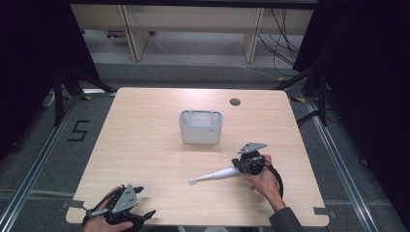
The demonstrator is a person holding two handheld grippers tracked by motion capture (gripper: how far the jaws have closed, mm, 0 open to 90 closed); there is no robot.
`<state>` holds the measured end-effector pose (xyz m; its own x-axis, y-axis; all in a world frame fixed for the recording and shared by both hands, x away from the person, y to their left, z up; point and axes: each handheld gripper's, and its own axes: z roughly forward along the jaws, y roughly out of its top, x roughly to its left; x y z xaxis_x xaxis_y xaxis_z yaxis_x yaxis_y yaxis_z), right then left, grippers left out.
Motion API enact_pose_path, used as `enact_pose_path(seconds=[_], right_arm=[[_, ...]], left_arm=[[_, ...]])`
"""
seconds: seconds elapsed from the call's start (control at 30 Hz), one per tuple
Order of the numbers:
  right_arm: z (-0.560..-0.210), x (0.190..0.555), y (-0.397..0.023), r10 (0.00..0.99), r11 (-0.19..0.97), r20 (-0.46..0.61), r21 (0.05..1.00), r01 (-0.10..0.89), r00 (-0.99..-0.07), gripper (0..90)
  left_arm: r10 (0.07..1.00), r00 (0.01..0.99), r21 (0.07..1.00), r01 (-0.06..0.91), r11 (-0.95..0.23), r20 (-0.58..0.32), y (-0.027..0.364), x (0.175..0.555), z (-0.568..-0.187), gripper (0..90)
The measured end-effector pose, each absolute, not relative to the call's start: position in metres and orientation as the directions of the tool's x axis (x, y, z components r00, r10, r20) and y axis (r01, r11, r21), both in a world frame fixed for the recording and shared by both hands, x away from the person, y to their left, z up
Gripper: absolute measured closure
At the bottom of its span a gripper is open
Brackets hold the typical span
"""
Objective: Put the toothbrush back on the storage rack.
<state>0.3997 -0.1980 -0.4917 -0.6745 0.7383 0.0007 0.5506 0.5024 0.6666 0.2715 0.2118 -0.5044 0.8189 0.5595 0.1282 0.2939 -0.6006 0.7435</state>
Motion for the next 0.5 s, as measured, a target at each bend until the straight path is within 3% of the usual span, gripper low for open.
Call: enact_pose_path(seconds=[0.5], right_arm=[[-0.492,0.374,-0.210,0.715,0.524,0.010,0.653,0.546,-0.699,88.6]], left_arm=[[0.564,0.816,0.748,0.294,-0.595,0.128,0.212,0.271,-0.504,14.8]])
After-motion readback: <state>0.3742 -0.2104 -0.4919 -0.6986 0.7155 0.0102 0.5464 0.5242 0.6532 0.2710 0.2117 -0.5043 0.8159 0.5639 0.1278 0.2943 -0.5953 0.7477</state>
